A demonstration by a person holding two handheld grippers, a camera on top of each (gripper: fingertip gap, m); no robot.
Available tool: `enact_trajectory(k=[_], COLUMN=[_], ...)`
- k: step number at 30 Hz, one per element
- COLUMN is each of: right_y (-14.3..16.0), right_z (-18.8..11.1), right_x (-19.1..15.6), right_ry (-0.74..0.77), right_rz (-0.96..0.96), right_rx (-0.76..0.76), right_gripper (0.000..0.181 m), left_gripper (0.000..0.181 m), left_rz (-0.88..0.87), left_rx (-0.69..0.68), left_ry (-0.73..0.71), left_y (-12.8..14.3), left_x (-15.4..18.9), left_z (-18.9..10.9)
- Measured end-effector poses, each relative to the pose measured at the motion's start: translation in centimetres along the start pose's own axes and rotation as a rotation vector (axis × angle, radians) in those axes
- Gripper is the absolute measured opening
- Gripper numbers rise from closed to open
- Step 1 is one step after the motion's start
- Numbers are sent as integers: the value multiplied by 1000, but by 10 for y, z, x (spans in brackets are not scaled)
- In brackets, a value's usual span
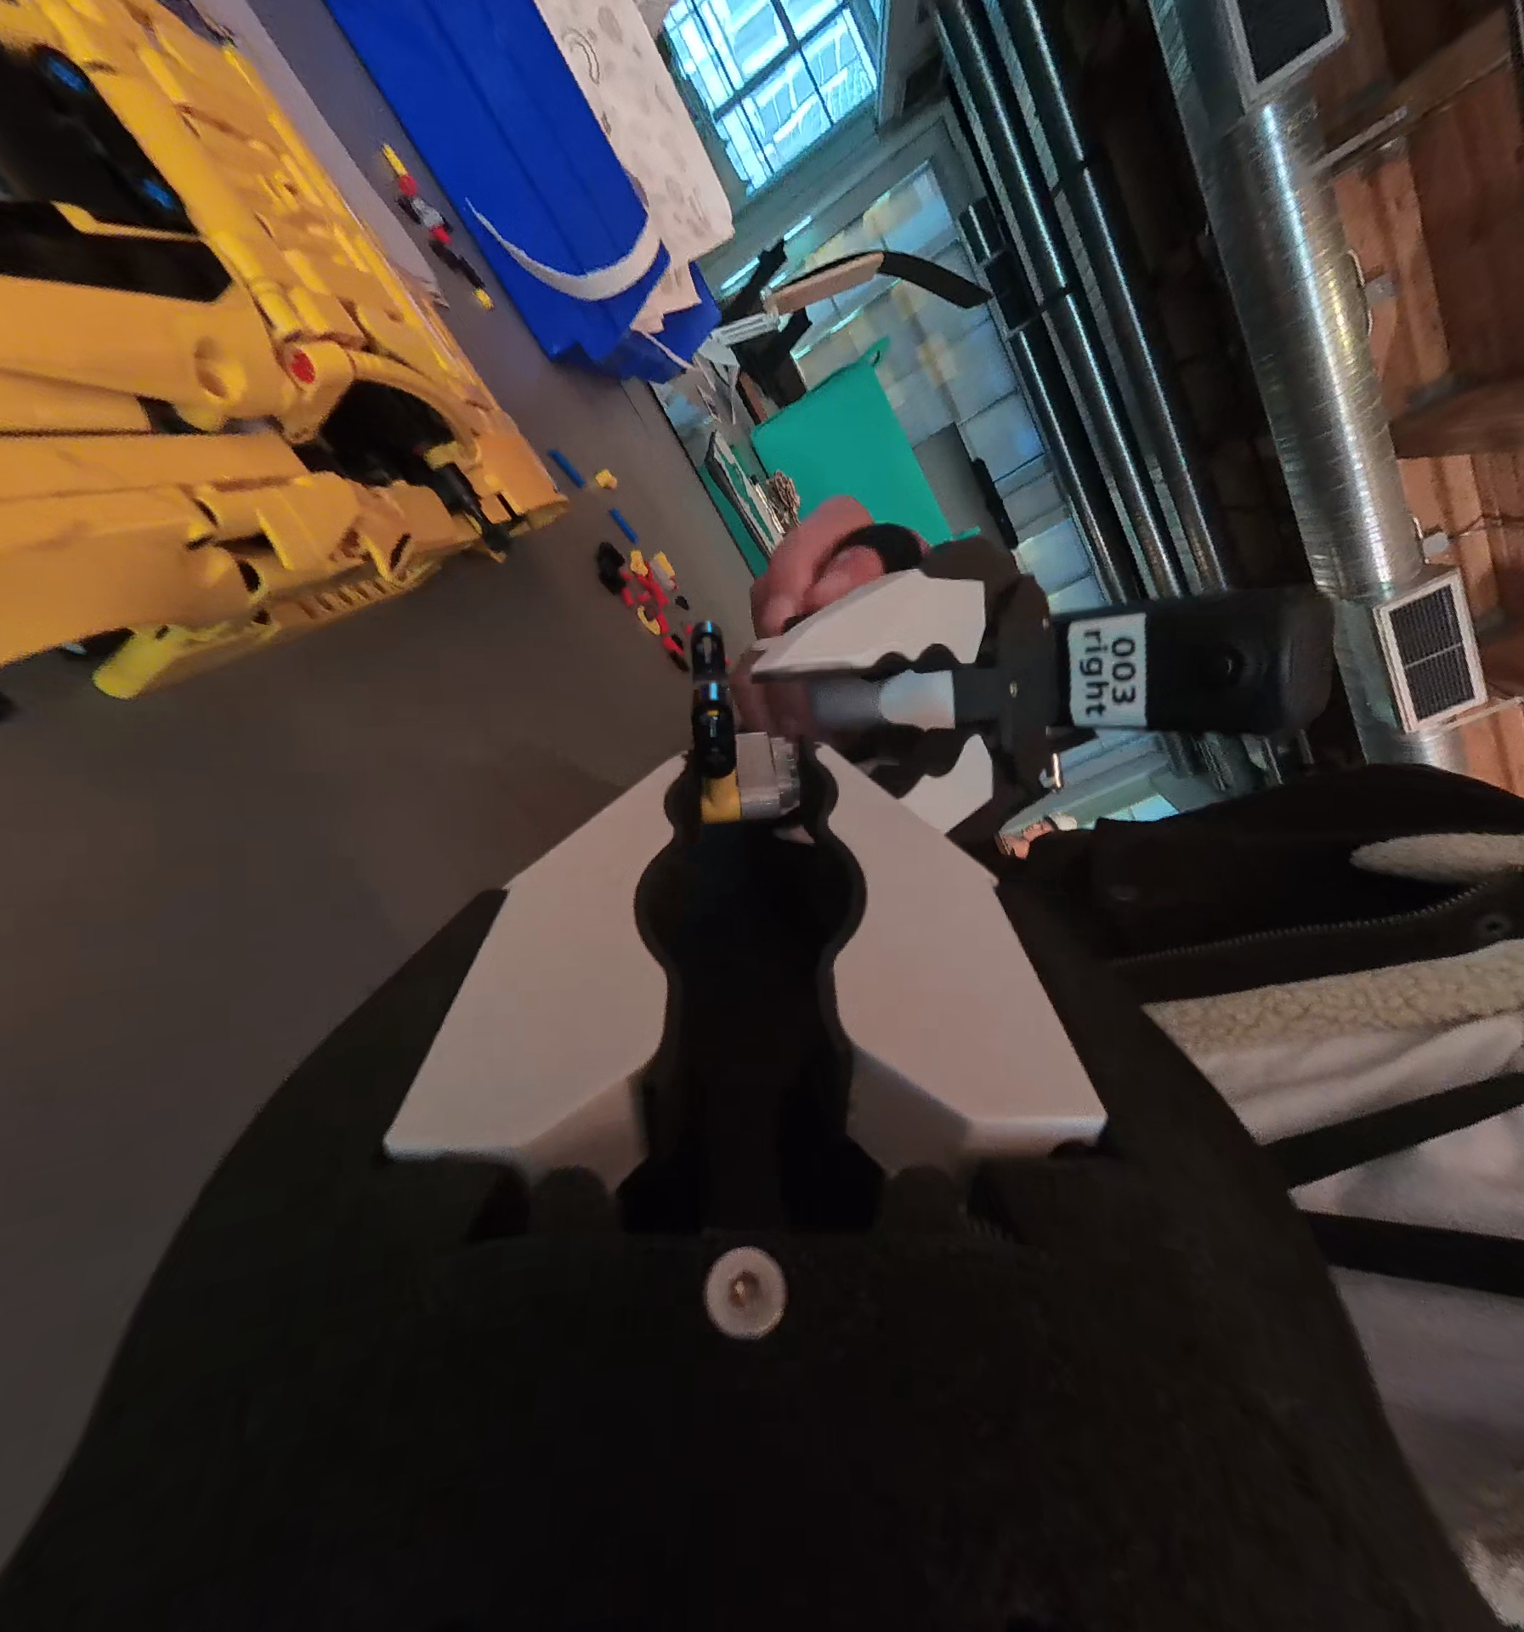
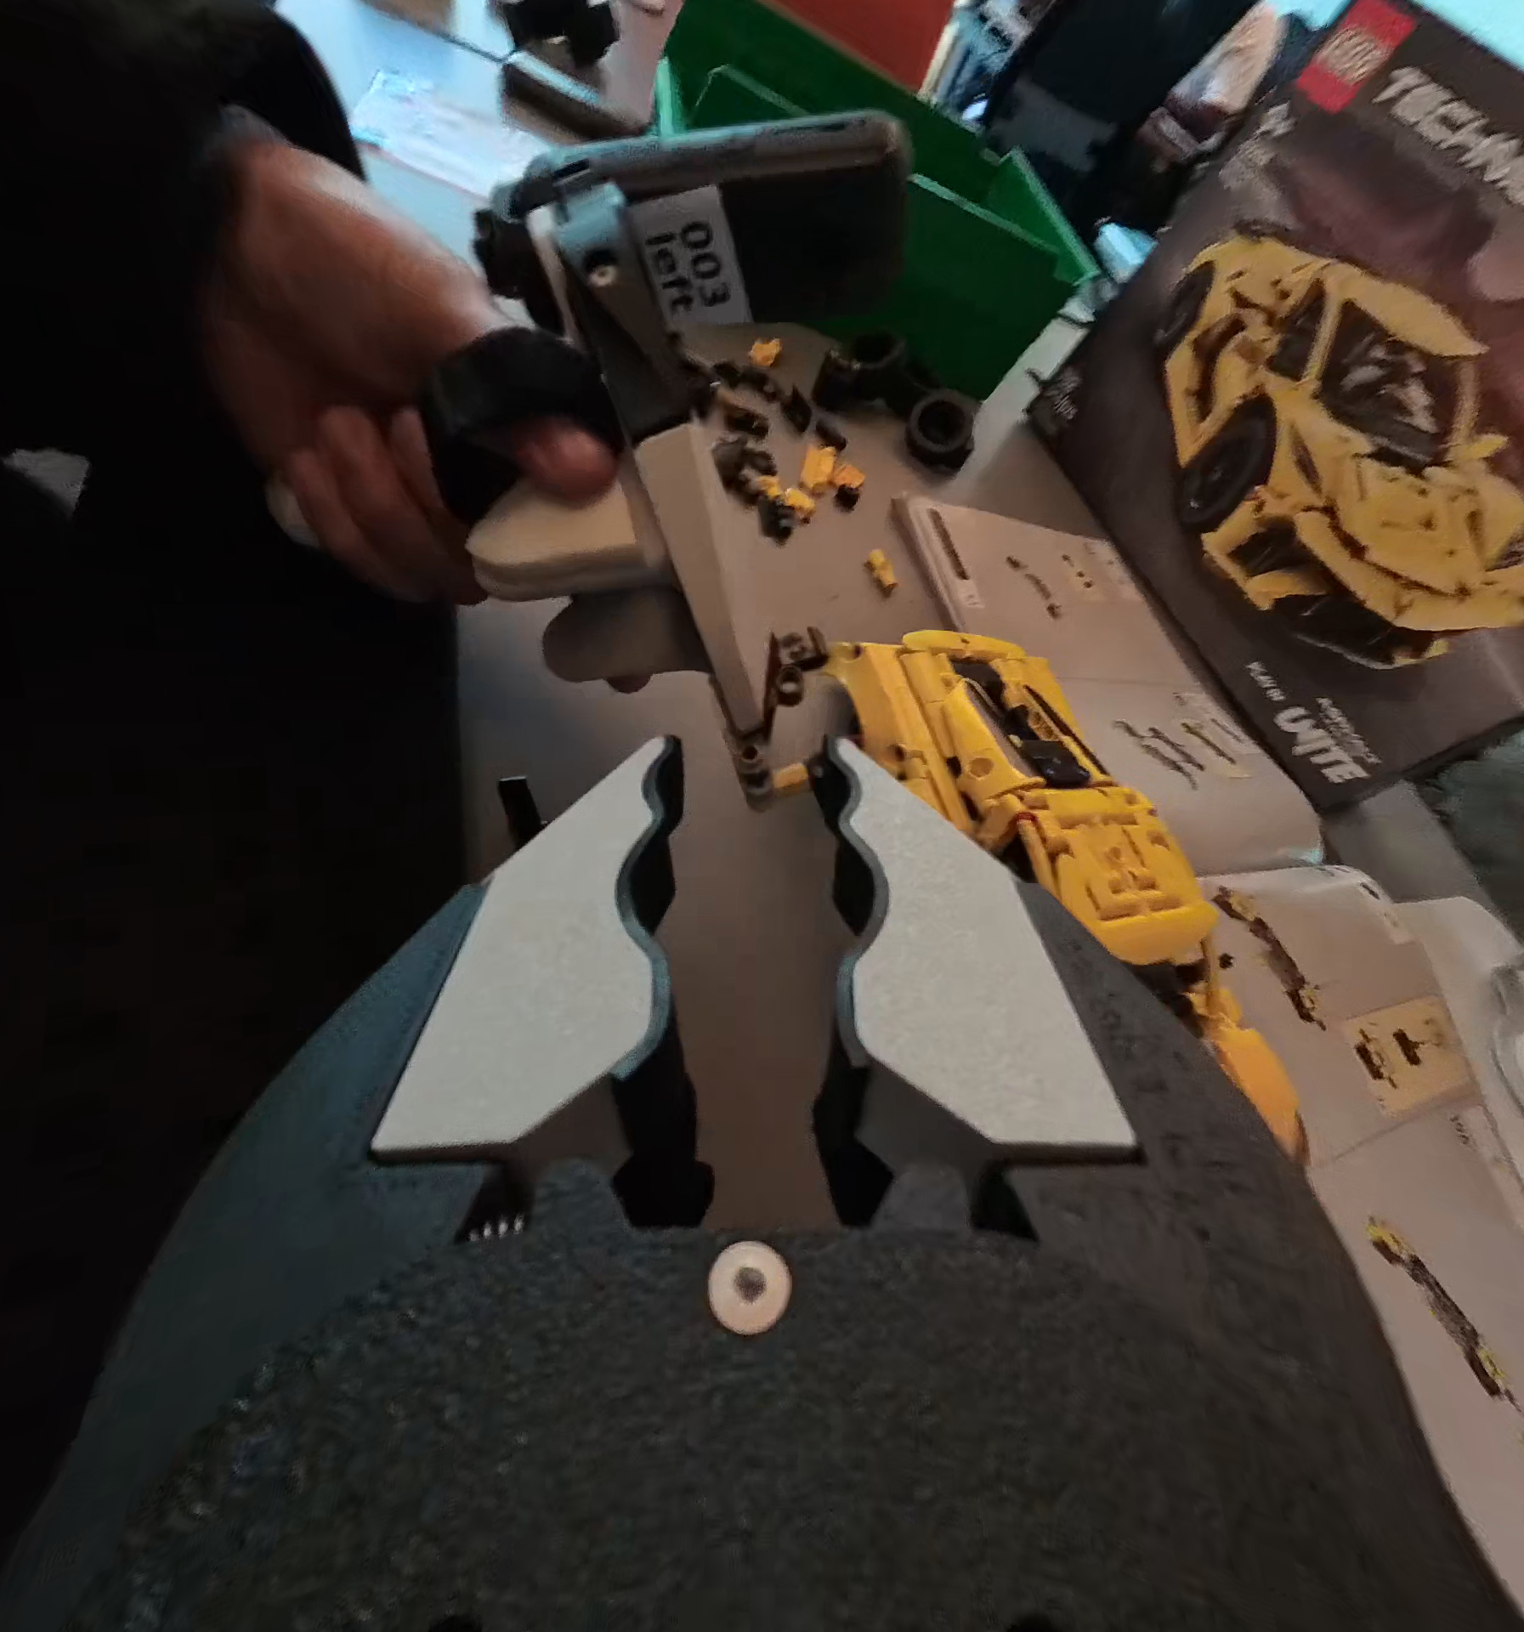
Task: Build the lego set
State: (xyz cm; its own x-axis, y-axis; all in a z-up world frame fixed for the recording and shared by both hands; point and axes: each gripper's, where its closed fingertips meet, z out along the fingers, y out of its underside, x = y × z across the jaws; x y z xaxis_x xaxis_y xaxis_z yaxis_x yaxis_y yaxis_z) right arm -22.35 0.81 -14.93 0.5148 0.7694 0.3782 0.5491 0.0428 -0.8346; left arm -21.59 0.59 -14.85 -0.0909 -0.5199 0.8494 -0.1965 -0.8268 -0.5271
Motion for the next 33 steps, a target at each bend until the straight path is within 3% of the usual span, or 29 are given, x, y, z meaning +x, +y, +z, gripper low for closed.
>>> enact_trajectory(k=[3, 7, 12, 15, 24, 29, 33], right_y=[3, 10, 54, 66, 83, 83, 67], right_z=[5, 7, 11, 13, 18, 18, 9], right_x=[-6, -14, -24, -36, -39, -38, -29], right_ry=[-58, -138, -268, -372, -407, -410, -381], right_rz=[-62, -49, 10, 55, 96, 114, 150], right_rx=[-37, -71, -195, -255, -321, -306, -198], right_gripper=[10, 6, 6, 7, 7, 12, 17], left_gripper=[21, 23, 30, 30, 26, 20, 18], left_rz=[-1, 55, 417, 614, 742, 780, 780], left_rx=[-32, -78, -220, -377, -745, -834, -819], left_ry=[15, -28, -311, -338, -334, -384, -402], left_y=[6, 12, 19, 38, 76, 83, 80], left_x=[4, 0, -26, -24, -42, -54, -54], left_z=[2, -4, -34, -34, -22, -25, -30])
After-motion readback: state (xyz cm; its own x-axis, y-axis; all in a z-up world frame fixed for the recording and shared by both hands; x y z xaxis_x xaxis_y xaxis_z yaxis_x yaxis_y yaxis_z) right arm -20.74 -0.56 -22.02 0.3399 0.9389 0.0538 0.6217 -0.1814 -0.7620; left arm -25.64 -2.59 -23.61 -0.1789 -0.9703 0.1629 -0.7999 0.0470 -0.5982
